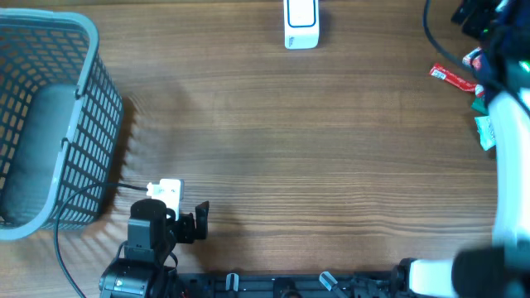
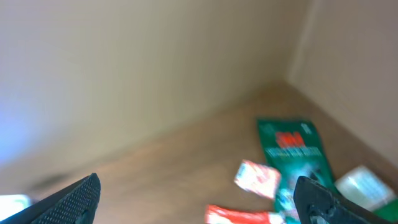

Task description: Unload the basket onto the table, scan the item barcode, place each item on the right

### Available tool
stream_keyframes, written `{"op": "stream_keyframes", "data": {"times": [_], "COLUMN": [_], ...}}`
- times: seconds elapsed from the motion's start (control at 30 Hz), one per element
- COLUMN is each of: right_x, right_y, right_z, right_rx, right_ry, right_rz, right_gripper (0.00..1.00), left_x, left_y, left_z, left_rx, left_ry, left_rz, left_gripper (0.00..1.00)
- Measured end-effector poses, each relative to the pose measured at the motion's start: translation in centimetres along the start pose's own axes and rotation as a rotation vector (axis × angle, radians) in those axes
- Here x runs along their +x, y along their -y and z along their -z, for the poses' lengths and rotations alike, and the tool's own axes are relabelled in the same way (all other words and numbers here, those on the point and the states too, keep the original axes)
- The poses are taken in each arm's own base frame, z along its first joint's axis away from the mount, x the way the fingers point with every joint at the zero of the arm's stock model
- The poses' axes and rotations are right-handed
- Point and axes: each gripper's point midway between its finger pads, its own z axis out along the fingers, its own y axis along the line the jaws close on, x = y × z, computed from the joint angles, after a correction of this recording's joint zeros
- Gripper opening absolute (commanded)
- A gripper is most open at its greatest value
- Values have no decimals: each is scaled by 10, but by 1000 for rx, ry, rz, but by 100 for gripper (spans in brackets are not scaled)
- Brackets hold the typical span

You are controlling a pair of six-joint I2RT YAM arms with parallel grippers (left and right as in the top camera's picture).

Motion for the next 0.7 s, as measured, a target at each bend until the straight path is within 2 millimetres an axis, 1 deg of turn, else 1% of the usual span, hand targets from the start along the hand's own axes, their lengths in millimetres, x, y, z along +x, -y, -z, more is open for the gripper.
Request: {"op": "stream_keyframes", "data": {"times": [0.07, 0.17, 0.2, 0.27, 0.3, 0.37, 0.4, 0.47, 0.5, 0.53, 0.57, 0.63, 0.67, 0.7], "right_x": [-27, -48, -55, -65, -68, -73, -73, -68, -63, -53, -43, -17, -5, 18], "right_y": [-9, -16, -17, -19, -19, -16, -14, -7, -4, 1, 5, 13, 16, 22], "right_z": [46, 103, 127, 172, 198, 239, 263, 304, 318, 339, 353, 374, 378, 387], "right_rx": [-81, -173, -209, -271, -303, -340, -358, -382, -388, -395, -397, -390, -382, -373], "right_ry": [70, 135, 164, 215, 247, 303, 333, 380, 388, 392, 391, 361, 336, 296], "right_rz": [-17, -28, -32, -32, -32, -34, -34, -33, -32, -28, -15, 26, 50, 90], "right_gripper": [100, 100, 100, 100, 100, 100, 100, 100, 100, 100, 100, 100, 100, 100], "left_x": [0, 0, 0, 0, 0, 0, 0, 0, 0, 0, 0, 0, 0, 0], "left_y": [0, 0, 0, 0, 0, 0, 0, 0, 0, 0, 0, 0, 0, 0], "left_z": [0, 0, 0, 0, 0, 0, 0, 0, 0, 0, 0, 0, 0, 0], "left_rx": [0, 0, 0, 0, 0, 0, 0, 0, 0, 0, 0, 0, 0, 0], "left_ry": [0, 0, 0, 0, -1, 0, 0, 0, 0, 0, 0, 0, -1, 0], "left_rz": [0, 0, 0, 0, 0, 0, 0, 0, 0, 0, 0, 0, 0, 0], "left_gripper": [100, 100, 100, 100, 100, 100, 100, 100, 100, 100, 100, 100, 100, 100]}}
